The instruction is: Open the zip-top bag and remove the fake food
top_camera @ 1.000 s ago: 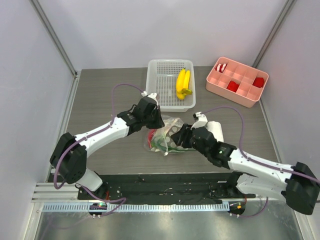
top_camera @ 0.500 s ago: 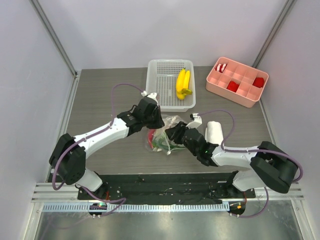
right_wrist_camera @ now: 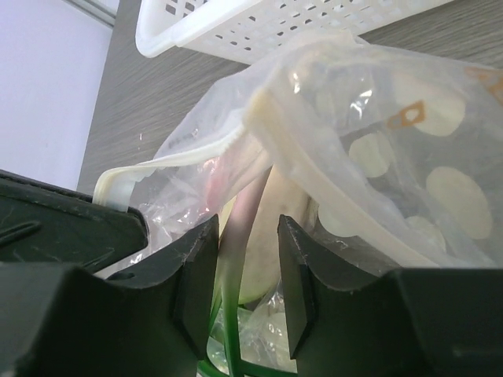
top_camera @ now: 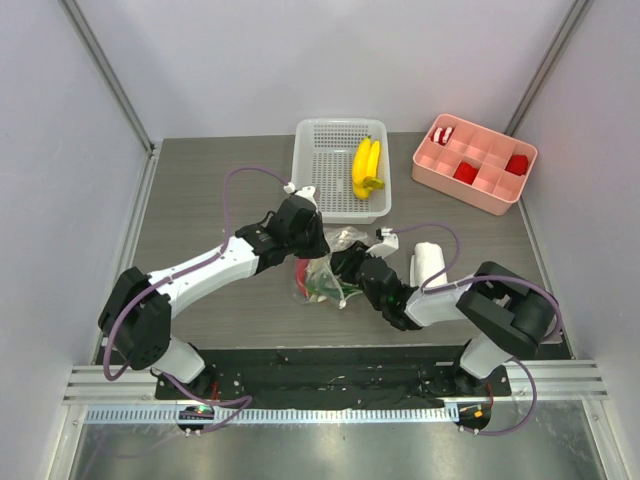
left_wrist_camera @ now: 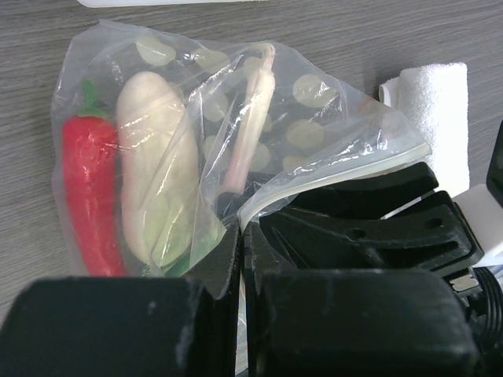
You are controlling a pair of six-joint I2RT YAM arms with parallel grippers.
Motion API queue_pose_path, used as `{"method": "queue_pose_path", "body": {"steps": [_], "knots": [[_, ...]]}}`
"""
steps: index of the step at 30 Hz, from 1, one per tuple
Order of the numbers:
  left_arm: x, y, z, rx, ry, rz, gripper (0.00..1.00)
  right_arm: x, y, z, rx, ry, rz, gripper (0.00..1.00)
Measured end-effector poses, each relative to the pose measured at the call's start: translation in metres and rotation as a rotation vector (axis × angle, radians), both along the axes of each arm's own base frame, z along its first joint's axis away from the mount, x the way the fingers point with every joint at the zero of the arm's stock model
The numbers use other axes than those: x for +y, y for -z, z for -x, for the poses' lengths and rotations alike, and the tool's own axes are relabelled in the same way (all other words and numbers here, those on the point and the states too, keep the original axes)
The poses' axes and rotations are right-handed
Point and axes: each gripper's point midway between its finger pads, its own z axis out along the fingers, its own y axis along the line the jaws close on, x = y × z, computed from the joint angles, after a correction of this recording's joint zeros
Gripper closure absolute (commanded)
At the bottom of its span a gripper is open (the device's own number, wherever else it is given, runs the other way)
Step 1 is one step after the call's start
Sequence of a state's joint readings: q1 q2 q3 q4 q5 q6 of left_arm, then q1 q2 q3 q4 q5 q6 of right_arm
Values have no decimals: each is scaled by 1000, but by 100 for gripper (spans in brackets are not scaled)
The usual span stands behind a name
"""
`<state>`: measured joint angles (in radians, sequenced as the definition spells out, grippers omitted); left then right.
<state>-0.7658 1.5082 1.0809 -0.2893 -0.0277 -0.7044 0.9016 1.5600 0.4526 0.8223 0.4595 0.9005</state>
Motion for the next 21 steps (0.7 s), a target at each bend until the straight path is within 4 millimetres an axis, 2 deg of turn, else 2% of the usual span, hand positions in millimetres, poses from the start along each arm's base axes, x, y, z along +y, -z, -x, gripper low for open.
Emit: {"method": "queue_pose_path", "body": {"steps": [2,5,10,11,14,21], "knots": [[0,0,0,-1,-2,-1,100,2,1,-2,-11,3,-4,59],[1,0,-1,-3,-5,-3,100,6,0,-6,-35,-1,-17,68],[2,0,-1,-6,-8,-5,100,14,-5,-12,-68,-6,-34,73],[3,-1,-1,-8,-11,-6,100,15,-7,-14,-75,-7,-40,83],[5,-4,0,-18,-17,-5,100,19,-9,-16,-95,-18,-56,99],[10,-4,0,-24,-28,-22,100,25,-11,-11,-96,-71,-62,99]]}}
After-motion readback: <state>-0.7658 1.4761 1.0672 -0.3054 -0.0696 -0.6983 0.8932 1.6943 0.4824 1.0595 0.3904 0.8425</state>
